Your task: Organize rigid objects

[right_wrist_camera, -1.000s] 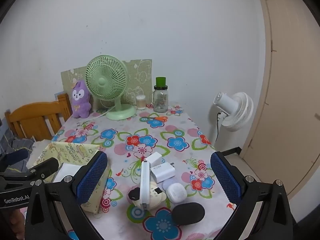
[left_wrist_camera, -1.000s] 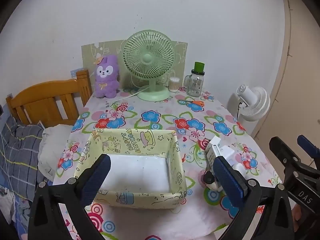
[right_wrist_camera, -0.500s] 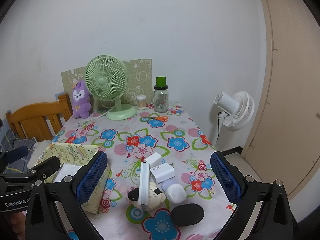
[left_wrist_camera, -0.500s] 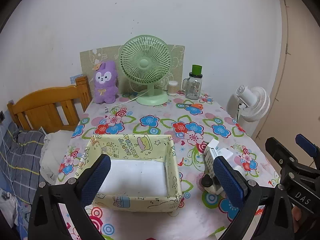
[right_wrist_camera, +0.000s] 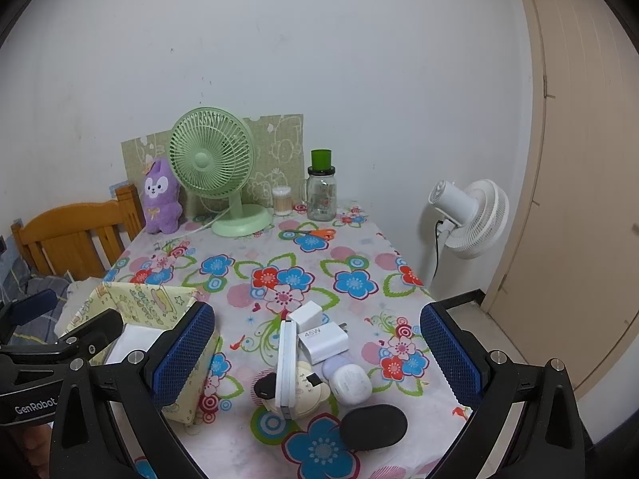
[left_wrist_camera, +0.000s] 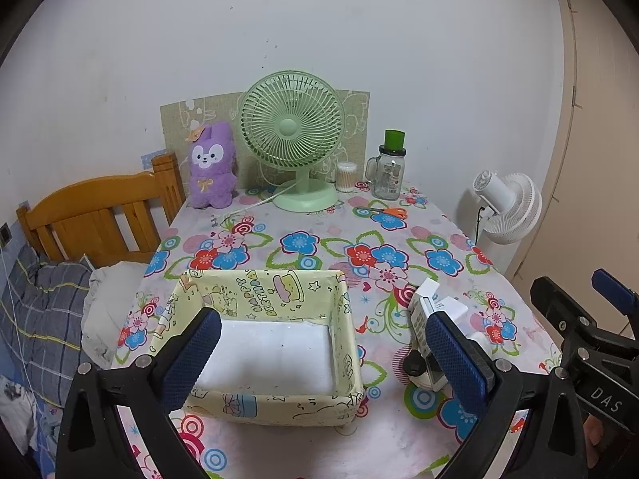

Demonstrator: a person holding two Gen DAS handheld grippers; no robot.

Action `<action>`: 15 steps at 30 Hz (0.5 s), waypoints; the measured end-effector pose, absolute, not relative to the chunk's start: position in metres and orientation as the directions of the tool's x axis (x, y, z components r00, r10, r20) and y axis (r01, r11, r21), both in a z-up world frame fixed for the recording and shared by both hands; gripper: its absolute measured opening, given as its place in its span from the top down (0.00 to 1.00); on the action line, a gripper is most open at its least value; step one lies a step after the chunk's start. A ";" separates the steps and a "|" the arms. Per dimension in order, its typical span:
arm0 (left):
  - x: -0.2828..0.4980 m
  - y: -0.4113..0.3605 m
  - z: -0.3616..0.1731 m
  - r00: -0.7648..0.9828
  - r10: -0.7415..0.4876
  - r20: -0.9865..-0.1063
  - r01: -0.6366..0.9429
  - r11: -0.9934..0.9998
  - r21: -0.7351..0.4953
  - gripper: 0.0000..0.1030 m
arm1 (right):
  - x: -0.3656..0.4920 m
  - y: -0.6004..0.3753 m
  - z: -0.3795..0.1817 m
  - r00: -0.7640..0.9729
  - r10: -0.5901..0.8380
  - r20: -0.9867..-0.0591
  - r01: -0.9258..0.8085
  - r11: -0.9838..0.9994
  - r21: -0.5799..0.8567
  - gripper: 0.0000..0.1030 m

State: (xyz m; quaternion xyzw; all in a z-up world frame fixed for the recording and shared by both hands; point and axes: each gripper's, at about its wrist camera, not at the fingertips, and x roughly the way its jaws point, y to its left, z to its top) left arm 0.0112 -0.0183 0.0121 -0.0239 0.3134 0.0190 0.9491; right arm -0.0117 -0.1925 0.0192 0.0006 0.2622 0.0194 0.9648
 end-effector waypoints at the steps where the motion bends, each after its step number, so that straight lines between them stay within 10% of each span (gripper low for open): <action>1: 0.011 -0.019 0.012 0.802 0.020 -0.597 -0.050 0.998 -0.034 0.00 | -0.011 -0.193 0.019 0.861 0.040 -0.507 -0.039 0.999 0.013 0.00; 15: 0.012 -0.021 0.010 0.805 0.023 -0.592 -0.053 0.998 -0.033 0.01 | -0.010 -0.194 0.018 0.859 0.042 -0.511 -0.039 0.999 0.017 0.00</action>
